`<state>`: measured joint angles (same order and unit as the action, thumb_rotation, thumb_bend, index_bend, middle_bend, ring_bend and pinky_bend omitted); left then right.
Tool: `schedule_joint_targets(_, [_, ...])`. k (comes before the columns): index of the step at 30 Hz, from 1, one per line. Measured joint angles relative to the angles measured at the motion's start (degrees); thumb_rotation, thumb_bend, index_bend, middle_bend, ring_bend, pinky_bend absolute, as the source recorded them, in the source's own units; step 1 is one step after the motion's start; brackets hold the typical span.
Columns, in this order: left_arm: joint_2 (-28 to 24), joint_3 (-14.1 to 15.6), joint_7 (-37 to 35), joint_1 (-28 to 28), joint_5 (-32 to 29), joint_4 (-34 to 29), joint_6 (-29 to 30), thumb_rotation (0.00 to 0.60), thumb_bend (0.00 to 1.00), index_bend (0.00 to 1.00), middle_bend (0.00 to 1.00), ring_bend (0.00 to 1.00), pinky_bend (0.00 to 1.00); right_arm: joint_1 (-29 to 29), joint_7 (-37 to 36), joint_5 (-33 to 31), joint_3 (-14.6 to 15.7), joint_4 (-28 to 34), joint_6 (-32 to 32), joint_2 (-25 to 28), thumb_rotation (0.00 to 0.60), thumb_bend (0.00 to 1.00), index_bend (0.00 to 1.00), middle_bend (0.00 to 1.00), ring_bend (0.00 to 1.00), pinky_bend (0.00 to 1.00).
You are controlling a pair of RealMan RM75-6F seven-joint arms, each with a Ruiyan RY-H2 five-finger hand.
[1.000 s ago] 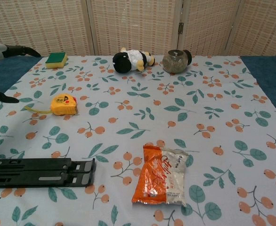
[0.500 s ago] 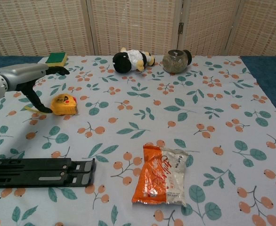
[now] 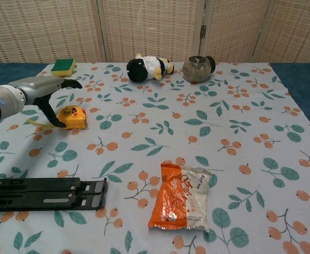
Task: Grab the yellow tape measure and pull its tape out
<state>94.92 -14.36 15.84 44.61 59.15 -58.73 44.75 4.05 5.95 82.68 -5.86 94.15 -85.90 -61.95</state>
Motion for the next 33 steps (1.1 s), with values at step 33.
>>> schedule_joint_targets(33, [2.3, 0.2, -0.3, 3.5, -4.4, 5.4, -4.9, 0.600, 0.21, 0.33, 0.25, 0.23, 0.00, -0.5, -1.9, -1.1, 0.1, -2.1, 0.5, -0.8, 0.600, 0.33, 0.00, 0.00, 0.10, 0.00])
